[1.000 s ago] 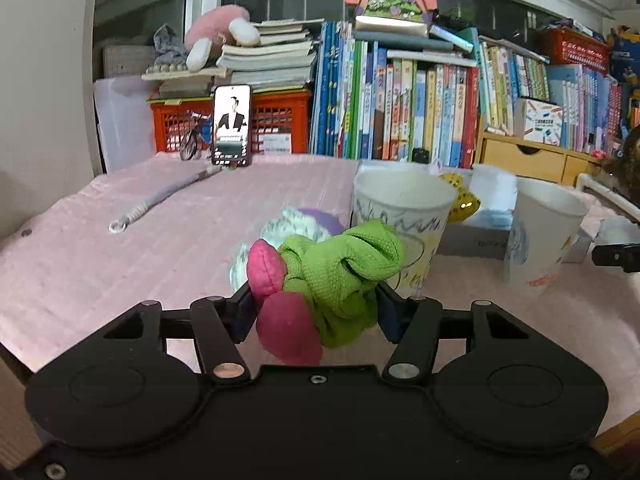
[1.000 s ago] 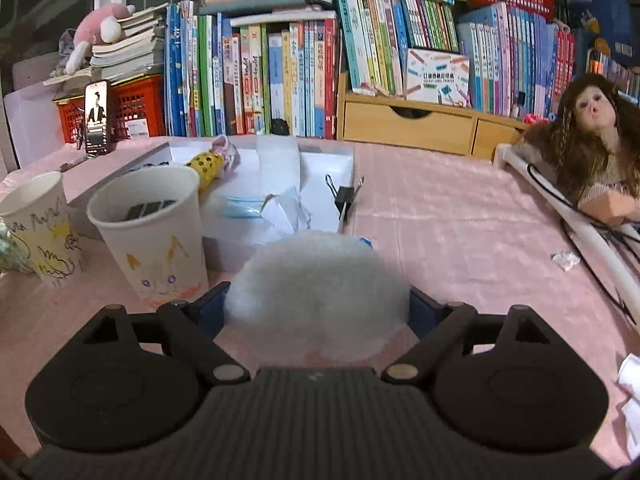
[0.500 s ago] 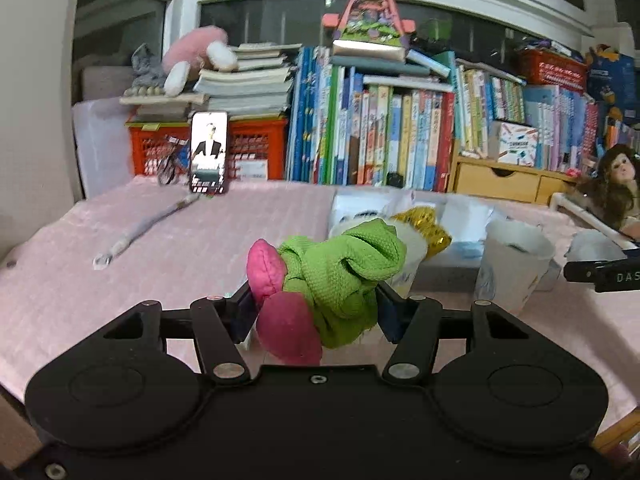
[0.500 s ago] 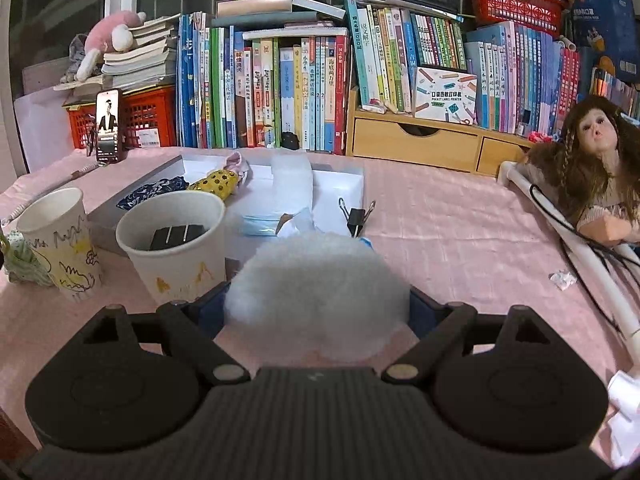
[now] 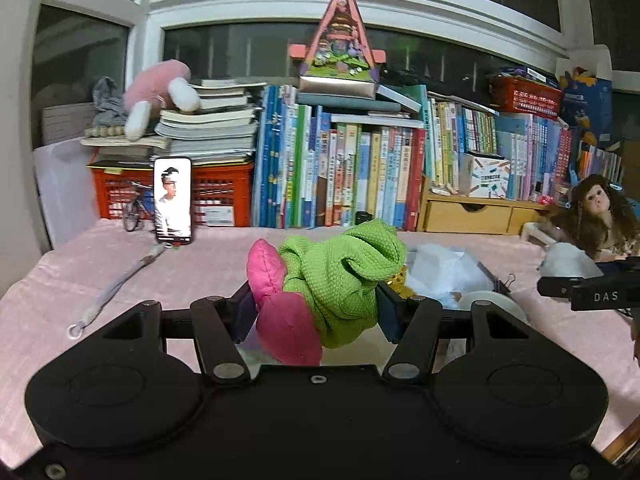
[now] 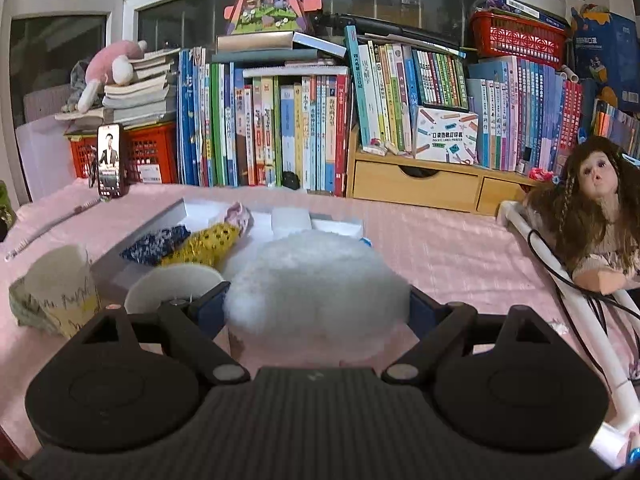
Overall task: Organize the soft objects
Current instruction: 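Carry the scrunchies with the left tool while the right tool carries the fluffy ball to the tray, then lower the scrunchies into the tray and open the left tool while the right tool releases the fluffy ball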
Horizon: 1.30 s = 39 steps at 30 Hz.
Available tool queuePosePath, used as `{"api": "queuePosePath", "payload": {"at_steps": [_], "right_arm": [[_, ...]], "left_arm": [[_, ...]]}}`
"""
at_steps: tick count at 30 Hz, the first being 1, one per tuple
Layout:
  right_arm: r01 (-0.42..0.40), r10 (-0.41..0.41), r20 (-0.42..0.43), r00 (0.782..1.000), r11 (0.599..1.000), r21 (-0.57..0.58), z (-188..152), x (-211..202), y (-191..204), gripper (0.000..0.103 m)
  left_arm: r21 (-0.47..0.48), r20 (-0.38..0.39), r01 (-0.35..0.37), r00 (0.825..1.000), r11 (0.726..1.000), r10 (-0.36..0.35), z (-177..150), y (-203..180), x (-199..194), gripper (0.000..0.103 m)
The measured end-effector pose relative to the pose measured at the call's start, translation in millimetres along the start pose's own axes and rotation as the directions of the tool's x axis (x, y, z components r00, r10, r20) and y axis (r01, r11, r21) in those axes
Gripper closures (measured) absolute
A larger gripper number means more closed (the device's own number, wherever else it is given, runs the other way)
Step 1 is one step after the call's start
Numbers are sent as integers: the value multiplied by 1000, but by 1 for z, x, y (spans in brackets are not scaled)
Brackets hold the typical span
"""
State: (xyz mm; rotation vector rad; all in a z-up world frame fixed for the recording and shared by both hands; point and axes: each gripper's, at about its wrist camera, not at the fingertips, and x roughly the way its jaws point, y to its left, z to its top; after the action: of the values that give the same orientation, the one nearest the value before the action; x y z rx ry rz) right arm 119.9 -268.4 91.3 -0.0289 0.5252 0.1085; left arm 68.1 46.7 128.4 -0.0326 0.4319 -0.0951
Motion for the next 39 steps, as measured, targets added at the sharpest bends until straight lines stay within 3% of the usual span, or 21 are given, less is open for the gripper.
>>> {"api": "queuePosePath", "payload": {"at_steps": [8, 20, 30, 39], "right_arm": [[-57, 58, -32, 998, 998, 39, 30, 21, -1, 14], [-175, 178, -76, 981, 984, 44, 53, 57, 22, 14], [-264, 270, -160, 950, 963, 58, 70, 92, 38, 14], [-283, 289, -237, 927, 957, 61, 89, 125, 50, 14]], "left_arm": [[-20, -103, 64, 993, 998, -66, 30, -4, 45, 46], [-42, -221, 68, 972, 997, -76, 54, -9, 118, 46], [-68, -331, 85, 938, 994, -102, 71, -8, 168, 46], [-100, -440, 86, 890, 991, -122, 86, -2, 222, 46]]}}
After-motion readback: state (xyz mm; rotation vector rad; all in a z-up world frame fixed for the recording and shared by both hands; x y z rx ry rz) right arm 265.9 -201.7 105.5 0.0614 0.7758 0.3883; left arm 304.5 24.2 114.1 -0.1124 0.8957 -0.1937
